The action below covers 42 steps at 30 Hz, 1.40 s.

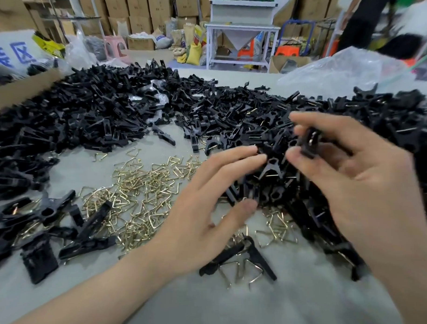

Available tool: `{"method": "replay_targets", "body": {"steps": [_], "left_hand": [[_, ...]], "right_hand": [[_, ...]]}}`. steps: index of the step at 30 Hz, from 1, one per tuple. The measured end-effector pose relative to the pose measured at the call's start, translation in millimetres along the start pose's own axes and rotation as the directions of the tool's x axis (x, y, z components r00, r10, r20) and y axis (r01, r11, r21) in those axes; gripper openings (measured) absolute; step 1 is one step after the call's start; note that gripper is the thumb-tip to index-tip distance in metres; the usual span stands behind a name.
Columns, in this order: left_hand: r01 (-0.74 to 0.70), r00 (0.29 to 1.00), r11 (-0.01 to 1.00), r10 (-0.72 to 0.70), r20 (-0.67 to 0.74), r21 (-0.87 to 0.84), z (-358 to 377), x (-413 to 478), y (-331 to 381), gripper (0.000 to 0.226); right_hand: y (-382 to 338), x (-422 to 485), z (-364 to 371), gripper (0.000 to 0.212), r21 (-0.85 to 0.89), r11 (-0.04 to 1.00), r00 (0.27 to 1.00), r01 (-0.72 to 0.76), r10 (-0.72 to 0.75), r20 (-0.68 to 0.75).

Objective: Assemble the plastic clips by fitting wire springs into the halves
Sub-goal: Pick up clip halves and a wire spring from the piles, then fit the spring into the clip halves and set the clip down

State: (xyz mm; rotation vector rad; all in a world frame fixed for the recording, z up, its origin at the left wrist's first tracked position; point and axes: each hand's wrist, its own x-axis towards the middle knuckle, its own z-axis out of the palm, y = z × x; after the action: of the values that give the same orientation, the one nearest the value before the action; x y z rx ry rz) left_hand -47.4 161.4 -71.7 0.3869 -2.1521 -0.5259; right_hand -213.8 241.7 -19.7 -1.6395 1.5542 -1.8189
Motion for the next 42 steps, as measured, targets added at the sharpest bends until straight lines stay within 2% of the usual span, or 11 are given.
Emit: {"method": "replay_targets", "body": {"steps": [3, 5, 7, 9, 10, 13, 19, 25, 32, 36, 42], "left_hand": [[0.063, 0.998, 0.995, -0.063, -0.006, 0.075, -5, -3, -8, 0.042], [0.161, 0.987, 0.973, -0.161, -0.016, 0.167, -8, 0, -18, 0.043], [0.285, 0.955, 0.914, -0.297, 0.0, 0.288, -11, 2, -29, 0.046], [0.384, 0.89, 0.823, -0.45, 0.068, 0.417, -14, 1, -42, 0.048], [0.413, 0.85, 0.778, -0.516, 0.106, 0.473, -16, 0, -47, 0.048], [0.437, 0.779, 0.713, -0.605, 0.165, 0.549, -25, -1, -56, 0.046], [0.437, 0.819, 0.766, -0.555, 0.144, 0.472, -34, 2, -56, 0.03], [0.476, 0.823, 0.759, -0.563, 0.08, 0.444, -36, 3, -58, 0.026], [0.483, 0.834, 0.757, -0.551, 0.032, 0.44, -40, 6, -61, 0.016], [0.528, 0.824, 0.753, -0.566, -0.023, 0.394, -41, 6, -64, 0.014], [0.502, 0.852, 0.767, -0.519, -0.075, 0.4, -38, 6, -63, 0.02]], "right_hand": [[-6, 23, -36, 0.028, -0.422, 0.881, 0.886, 0.214, -0.357, -0.297], [-12, 40, -50, 0.033, -0.734, 0.669, 0.846, 0.116, -0.454, -0.279], [-13, 54, -57, 0.046, -0.931, 0.35, 0.97, -0.101, -0.173, -0.171], [-18, 62, -52, 0.056, -0.954, 0.142, 0.928, -0.264, 0.306, -0.212], [-23, 63, -48, 0.056, -0.957, 0.114, 0.894, -0.267, 0.401, -0.202], [-28, 64, -24, 0.055, -0.971, 0.231, 0.927, -0.066, 0.375, 0.026], [-19, 89, 59, 0.024, -0.777, 0.625, 0.779, 0.08, 0.447, 0.44], [48, 117, 147, 0.039, -0.7, 0.705, 0.8, 0.112, 0.354, 0.484], [92, 113, 206, 0.046, -0.81, 0.552, 0.832, 0.199, 0.341, 0.437], [99, 111, 215, 0.023, -0.762, 0.613, 0.909, 0.208, 0.167, 0.382], [98, 102, 197, 0.025, -0.611, 0.786, 0.964, 0.094, 0.083, 0.254]]}}
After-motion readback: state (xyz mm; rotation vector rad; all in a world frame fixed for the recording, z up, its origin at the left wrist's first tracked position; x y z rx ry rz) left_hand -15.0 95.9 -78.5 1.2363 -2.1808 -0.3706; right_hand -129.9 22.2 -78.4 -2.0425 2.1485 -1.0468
